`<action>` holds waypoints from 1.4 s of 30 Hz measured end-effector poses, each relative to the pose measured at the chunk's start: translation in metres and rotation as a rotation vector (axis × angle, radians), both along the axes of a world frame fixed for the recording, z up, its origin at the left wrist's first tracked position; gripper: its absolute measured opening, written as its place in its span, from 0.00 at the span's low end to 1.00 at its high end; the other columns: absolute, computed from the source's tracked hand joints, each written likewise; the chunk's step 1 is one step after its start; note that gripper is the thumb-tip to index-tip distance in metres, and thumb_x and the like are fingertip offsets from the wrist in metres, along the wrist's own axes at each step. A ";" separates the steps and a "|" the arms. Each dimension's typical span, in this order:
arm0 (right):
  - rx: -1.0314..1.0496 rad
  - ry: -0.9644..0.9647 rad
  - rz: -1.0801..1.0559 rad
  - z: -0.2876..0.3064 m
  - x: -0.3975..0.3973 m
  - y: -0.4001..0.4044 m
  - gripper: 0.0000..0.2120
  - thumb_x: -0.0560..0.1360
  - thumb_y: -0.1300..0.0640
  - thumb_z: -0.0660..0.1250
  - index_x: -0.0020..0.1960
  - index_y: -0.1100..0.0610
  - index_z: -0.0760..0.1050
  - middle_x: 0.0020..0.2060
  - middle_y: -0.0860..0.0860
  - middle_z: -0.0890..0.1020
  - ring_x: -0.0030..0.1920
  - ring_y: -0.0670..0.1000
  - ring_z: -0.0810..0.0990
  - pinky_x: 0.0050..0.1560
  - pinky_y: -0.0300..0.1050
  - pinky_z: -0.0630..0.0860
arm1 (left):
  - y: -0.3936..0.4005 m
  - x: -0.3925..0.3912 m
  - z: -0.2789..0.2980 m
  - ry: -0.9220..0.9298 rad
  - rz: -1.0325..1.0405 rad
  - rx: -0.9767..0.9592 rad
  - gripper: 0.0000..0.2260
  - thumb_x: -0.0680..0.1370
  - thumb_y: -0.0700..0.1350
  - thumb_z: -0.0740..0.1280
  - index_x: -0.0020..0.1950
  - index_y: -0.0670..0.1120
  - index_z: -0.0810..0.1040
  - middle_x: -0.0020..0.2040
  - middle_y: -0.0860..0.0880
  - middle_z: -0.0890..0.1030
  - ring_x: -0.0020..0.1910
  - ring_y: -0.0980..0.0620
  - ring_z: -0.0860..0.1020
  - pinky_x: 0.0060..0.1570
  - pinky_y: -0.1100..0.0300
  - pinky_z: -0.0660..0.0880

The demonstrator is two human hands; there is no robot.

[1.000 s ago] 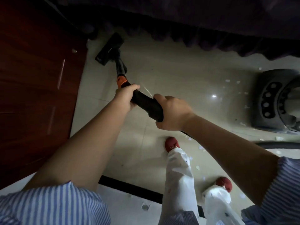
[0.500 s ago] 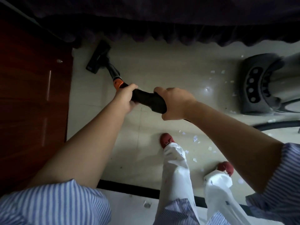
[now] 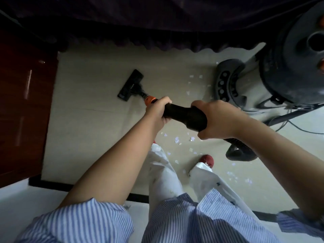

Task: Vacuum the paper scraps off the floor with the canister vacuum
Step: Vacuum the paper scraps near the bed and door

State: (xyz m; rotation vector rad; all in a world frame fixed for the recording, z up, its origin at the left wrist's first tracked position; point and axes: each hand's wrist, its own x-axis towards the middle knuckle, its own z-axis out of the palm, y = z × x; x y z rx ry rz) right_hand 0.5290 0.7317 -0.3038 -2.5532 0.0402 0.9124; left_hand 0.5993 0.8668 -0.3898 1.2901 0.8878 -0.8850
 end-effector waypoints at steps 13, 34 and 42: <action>0.004 0.029 -0.075 0.001 -0.104 -0.053 0.22 0.64 0.52 0.71 0.55 0.54 0.68 0.42 0.52 0.79 0.43 0.57 0.77 0.38 0.45 0.72 | -0.055 -0.091 0.010 0.073 -0.126 0.027 0.04 0.76 0.37 0.64 0.47 0.40 0.70 0.39 0.45 0.72 0.36 0.52 0.75 0.35 0.60 0.77; 0.123 -0.021 -0.179 -0.082 0.138 0.081 0.24 0.67 0.51 0.70 0.60 0.54 0.67 0.40 0.49 0.73 0.39 0.54 0.72 0.36 0.41 0.66 | 0.072 0.172 -0.047 0.003 -0.171 0.198 0.08 0.76 0.37 0.64 0.40 0.44 0.67 0.36 0.47 0.70 0.33 0.53 0.72 0.28 0.61 0.73; 0.162 -0.101 -0.167 -0.118 0.256 0.152 0.24 0.68 0.52 0.69 0.60 0.54 0.66 0.42 0.50 0.72 0.39 0.54 0.71 0.34 0.41 0.66 | 0.138 0.291 -0.070 -0.032 -0.202 0.354 0.05 0.77 0.43 0.66 0.45 0.44 0.70 0.46 0.45 0.77 0.41 0.51 0.77 0.36 0.60 0.75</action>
